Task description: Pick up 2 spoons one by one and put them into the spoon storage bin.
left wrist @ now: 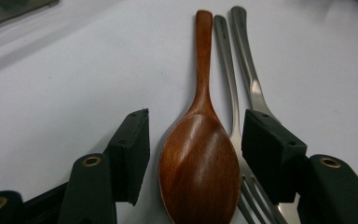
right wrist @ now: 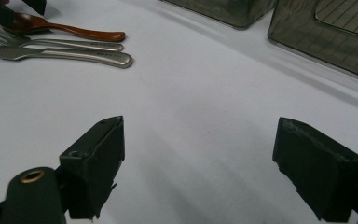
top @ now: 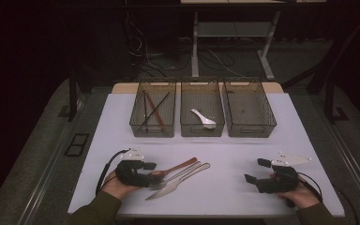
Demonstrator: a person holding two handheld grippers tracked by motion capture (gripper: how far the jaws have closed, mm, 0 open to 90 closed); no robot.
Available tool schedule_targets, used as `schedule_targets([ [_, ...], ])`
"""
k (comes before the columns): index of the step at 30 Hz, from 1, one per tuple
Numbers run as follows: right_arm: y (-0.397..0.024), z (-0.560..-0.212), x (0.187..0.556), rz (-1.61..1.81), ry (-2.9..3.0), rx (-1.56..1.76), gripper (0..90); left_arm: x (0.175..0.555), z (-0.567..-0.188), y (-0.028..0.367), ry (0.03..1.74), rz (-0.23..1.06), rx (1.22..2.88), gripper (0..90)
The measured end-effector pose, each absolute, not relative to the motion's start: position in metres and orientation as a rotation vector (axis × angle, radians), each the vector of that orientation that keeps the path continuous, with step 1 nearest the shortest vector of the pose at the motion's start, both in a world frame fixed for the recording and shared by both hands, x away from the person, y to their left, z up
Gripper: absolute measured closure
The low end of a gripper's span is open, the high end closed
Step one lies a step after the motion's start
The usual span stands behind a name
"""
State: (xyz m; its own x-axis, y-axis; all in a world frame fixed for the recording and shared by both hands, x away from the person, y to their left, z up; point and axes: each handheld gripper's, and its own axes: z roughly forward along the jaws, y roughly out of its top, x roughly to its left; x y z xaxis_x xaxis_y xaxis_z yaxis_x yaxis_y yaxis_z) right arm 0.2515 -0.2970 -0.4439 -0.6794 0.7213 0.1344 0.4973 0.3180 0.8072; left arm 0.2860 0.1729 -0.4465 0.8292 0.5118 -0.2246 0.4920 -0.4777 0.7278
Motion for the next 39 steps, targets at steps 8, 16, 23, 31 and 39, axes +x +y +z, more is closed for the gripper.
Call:
schedule_targets([
  [8, -0.2961, -0.4441, 0.2512, 1.28, 2.341, 1.097, 16.2, 0.2864, -0.4467, 0.1733, 0.718, 0.045, 2.178, 41.7],
  [16, -0.2951, -0.4443, 0.251, 1.274, 2.348, 1.083, 16.2, 0.2851, -0.4472, 0.1757, 0.737, 0.067, 2.192, 43.5],
  [23, -0.2942, -0.4445, 0.2507, 1.266, 2.354, 1.08, 16.2, 0.2823, -0.446, 0.1721, 0.706, 0.113, 2.251, 48.8],
  [31, -0.2926, -0.4449, 0.2506, 1.253, 2.362, 1.063, 16.2, 0.282, -0.4445, 0.1708, 0.68, 0.131, 2.276, 62.4],
  [39, -0.2914, -0.445, 0.2503, 1.243, 2.37, 1.049, 16.2, 0.2814, -0.4401, 0.1729, 0.684, 0.137, 2.261, 75.2],
])
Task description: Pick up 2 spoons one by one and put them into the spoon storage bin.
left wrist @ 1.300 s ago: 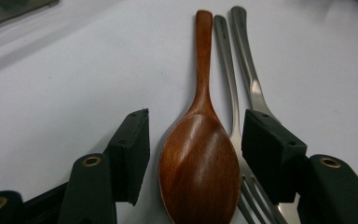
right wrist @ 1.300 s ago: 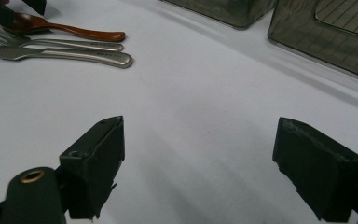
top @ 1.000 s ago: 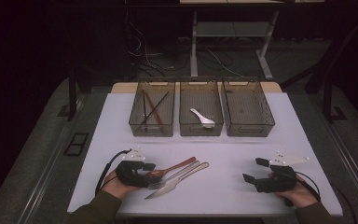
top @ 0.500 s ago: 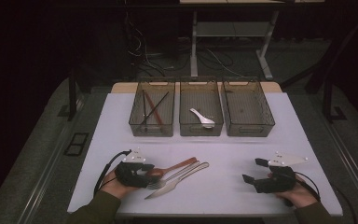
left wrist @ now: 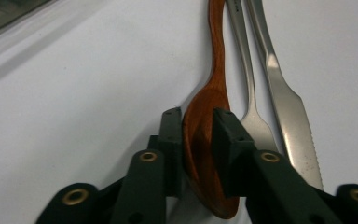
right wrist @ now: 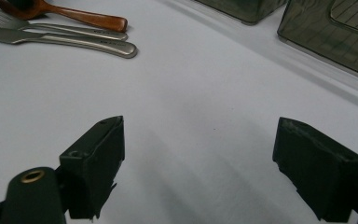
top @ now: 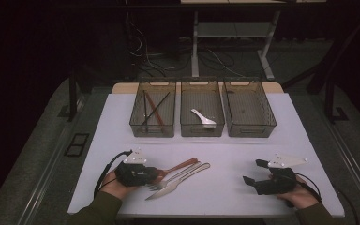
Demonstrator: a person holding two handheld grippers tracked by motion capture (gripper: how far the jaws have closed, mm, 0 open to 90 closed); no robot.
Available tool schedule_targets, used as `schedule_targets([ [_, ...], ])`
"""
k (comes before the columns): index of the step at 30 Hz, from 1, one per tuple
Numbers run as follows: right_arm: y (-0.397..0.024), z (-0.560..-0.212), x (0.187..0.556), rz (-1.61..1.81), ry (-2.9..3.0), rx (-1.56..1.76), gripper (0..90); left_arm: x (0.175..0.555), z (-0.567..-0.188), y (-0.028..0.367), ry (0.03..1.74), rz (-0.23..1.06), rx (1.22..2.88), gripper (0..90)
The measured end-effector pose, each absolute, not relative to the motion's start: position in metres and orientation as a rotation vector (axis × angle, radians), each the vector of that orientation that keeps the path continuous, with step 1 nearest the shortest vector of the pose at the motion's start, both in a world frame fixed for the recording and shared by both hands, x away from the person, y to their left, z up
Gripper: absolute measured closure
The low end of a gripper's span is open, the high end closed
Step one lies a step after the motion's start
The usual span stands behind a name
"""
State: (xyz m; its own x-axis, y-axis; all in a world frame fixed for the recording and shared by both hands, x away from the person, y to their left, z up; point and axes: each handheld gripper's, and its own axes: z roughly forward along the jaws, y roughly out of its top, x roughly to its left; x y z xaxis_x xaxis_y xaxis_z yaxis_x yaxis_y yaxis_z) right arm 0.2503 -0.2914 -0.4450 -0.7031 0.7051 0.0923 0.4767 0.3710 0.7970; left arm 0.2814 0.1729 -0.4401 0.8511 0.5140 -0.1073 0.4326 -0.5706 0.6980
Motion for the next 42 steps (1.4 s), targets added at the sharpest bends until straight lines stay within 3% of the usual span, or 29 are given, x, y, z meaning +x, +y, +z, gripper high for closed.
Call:
schedule_targets([
  [9, -0.291, -0.445, 0.25, 1.242, 2.371, 1.046, 16.2, 0.28, -0.434, 0.172, 0.641, 0.15, 2.27, 82.2],
  [42, -0.29, -0.444, 0.25, 1.241, 2.375, 1.041, 16.2, 0.284, -0.412, 0.168, 0.635, 0.264, 2.206, 82.5],
])
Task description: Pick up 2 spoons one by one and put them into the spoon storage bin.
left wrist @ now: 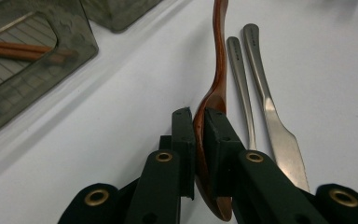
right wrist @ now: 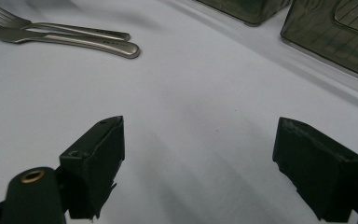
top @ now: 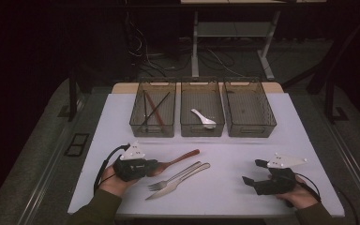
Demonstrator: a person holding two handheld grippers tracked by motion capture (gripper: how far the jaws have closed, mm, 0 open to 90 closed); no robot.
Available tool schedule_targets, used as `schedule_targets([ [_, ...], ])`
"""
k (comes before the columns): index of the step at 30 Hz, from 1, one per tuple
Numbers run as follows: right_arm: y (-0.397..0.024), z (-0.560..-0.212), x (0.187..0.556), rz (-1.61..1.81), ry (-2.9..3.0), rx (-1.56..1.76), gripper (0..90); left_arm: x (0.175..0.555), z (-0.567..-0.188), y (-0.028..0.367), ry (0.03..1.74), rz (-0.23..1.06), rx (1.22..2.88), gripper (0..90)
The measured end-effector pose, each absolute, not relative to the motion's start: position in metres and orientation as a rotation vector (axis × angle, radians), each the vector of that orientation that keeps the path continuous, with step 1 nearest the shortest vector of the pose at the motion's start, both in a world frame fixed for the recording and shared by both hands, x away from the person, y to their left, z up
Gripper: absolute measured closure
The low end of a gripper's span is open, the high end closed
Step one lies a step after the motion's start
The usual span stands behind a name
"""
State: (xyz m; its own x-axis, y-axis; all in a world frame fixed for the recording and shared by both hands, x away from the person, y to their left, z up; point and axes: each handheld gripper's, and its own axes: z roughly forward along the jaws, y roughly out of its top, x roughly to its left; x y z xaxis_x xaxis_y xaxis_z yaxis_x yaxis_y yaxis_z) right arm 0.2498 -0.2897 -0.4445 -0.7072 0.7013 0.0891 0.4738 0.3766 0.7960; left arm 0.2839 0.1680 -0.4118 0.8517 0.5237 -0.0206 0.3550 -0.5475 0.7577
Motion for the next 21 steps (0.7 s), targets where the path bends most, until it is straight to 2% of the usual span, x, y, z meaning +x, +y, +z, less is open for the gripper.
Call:
schedule_targets([
  [21, -0.29, -0.444, 0.251, 1.244, 2.371, 1.041, 16.2, 0.314, -0.388, 0.144, 0.602, 0.329, 2.155, 82.5],
])
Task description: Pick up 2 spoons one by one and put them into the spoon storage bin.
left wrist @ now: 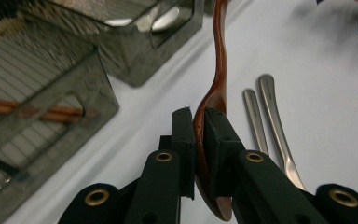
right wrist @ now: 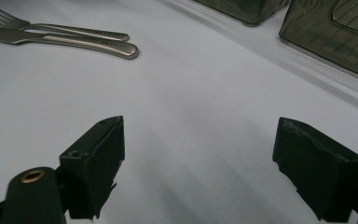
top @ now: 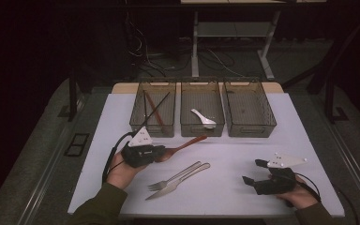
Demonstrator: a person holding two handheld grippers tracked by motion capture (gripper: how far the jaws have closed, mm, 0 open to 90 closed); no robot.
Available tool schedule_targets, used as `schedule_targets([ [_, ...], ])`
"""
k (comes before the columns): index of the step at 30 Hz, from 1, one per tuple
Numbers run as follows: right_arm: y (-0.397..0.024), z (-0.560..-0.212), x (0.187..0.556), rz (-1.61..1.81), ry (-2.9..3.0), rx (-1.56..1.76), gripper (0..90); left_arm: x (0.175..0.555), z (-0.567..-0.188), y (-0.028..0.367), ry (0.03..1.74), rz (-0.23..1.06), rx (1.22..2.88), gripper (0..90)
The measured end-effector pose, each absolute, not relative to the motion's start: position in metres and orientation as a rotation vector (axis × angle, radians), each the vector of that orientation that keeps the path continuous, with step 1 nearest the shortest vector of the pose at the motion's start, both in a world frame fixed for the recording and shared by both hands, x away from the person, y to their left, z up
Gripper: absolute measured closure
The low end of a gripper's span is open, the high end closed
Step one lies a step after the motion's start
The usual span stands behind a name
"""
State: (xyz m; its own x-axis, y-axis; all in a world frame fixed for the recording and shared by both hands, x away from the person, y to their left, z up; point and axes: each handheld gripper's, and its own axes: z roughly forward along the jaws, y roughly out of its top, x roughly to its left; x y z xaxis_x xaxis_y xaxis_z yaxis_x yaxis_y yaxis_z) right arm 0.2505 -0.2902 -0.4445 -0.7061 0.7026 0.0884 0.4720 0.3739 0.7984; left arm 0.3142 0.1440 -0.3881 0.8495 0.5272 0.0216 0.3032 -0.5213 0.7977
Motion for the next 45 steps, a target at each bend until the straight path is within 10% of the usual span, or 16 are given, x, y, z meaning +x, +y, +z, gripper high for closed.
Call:
schedule_targets([
  [45, -0.292, -0.444, 0.251, 1.259, 2.364, 1.045, 16.2, 0.443, -0.378, 0.047, 0.831, 0.486, 2.174, 82.3],
])
